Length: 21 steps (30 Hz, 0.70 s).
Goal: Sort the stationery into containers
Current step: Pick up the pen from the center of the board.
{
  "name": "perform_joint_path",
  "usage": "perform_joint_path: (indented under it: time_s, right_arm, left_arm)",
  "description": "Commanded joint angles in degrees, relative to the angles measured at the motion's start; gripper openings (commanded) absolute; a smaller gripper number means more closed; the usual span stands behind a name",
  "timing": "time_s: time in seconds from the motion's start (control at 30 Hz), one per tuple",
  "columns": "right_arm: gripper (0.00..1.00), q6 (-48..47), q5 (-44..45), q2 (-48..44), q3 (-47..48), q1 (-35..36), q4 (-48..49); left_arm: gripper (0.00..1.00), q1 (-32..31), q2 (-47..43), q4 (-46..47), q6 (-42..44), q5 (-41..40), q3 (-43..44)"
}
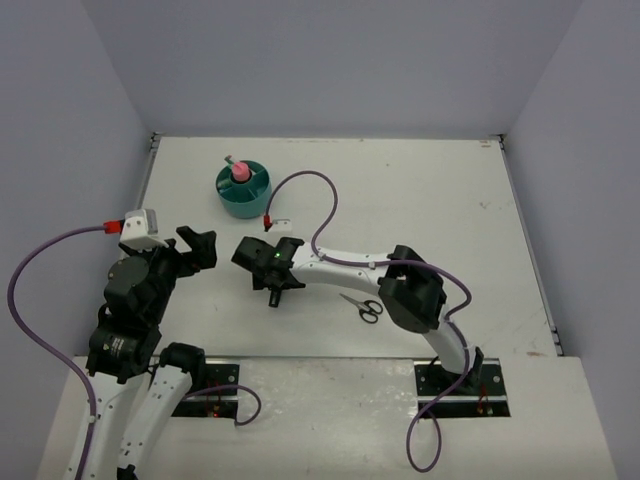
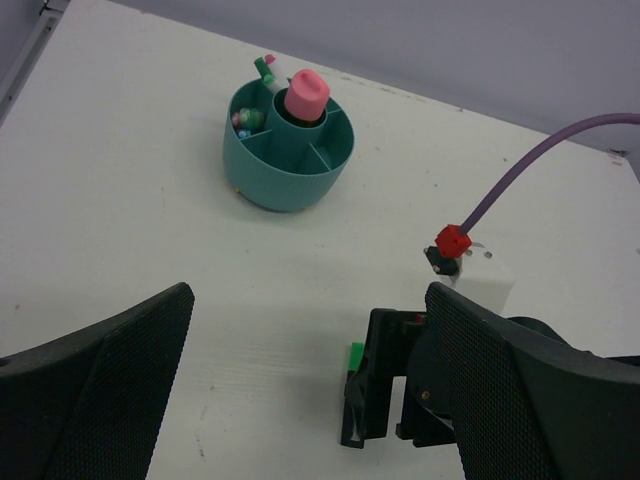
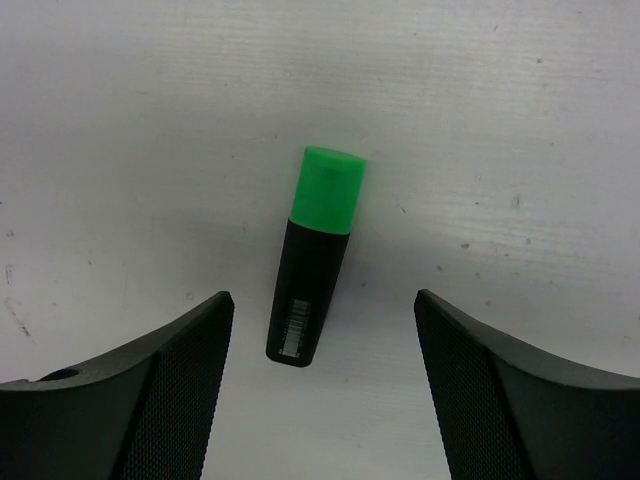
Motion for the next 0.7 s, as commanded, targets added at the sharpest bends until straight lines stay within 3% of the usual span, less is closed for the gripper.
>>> perform_joint_path:
  time_s: [0.0,0.17,0.4,0.67]
  right_arm:
    - [0.69,1.7,0.2,3.8,2.7,0.7,0.7]
    - [0.56,2.8,1.4,5.2,2.5,1.1,-1.7]
    - [0.50,4.0,-0.9,4.8,-3.5,1.7,1.9]
    - [0.29,2.4,-2.1,2.2,-11.4,1.6,5.6]
  left_arm:
    - [1.00,0.2,0.4,2.5,2.1,1.8,-0.5]
    - [1.00,0.2,0.3,2.5,2.1,1.7,-0.5]
    - [1.00,0.2,0.1,2.2,2.1,1.4,-0.4]
    - [1.00,0.2,0.4,2.1,2.1,1.5,-0.2]
